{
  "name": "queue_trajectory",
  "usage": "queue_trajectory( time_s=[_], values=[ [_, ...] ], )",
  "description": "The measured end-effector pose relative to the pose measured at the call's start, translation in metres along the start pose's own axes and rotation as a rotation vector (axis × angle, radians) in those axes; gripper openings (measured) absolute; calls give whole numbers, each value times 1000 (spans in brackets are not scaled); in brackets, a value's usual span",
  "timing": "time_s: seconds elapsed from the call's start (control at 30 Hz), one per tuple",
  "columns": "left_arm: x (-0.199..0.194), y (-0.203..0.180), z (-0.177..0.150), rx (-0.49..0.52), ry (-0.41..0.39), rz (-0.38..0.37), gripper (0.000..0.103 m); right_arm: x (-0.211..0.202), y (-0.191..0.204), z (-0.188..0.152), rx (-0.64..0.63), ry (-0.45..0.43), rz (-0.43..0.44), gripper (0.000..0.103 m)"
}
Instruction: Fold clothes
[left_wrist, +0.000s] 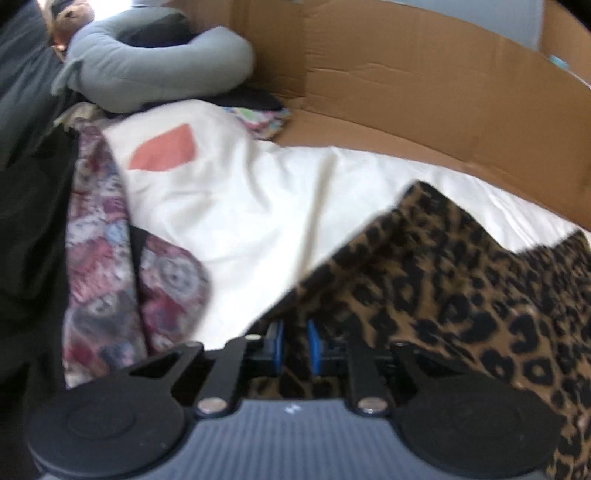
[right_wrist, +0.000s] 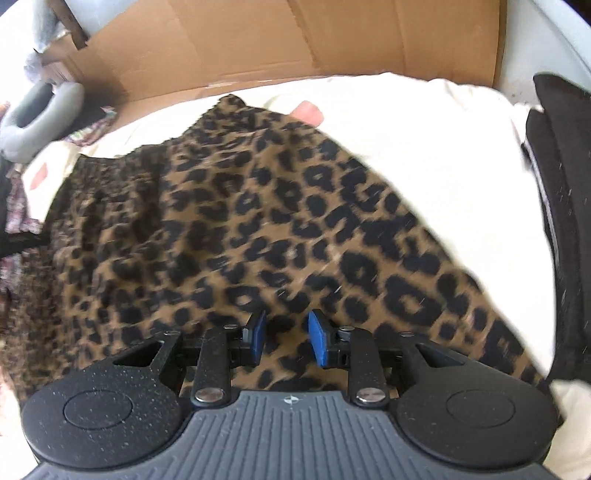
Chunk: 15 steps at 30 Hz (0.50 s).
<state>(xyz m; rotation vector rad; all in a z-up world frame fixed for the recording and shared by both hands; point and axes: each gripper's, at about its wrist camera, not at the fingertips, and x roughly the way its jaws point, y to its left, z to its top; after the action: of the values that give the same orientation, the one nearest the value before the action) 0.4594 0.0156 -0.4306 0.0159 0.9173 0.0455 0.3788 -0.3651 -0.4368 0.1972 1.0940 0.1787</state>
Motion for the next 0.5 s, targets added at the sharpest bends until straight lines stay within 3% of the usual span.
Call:
queue_trajectory(
  time_s=[0.13, 0.37, 0.5],
  values=[
    [-6, -1, 10, 16, -26, -24, 17, 2, 0, 14, -24, -23, -36, 32],
    [-6, -23, 23, 93, -66, -141, 17, 5, -3, 36, -27, -70, -34, 32],
    [8, -32, 32, 114, -44, -133, 17, 14, -1, 42, -47, -91, -18, 32]
  ],
)
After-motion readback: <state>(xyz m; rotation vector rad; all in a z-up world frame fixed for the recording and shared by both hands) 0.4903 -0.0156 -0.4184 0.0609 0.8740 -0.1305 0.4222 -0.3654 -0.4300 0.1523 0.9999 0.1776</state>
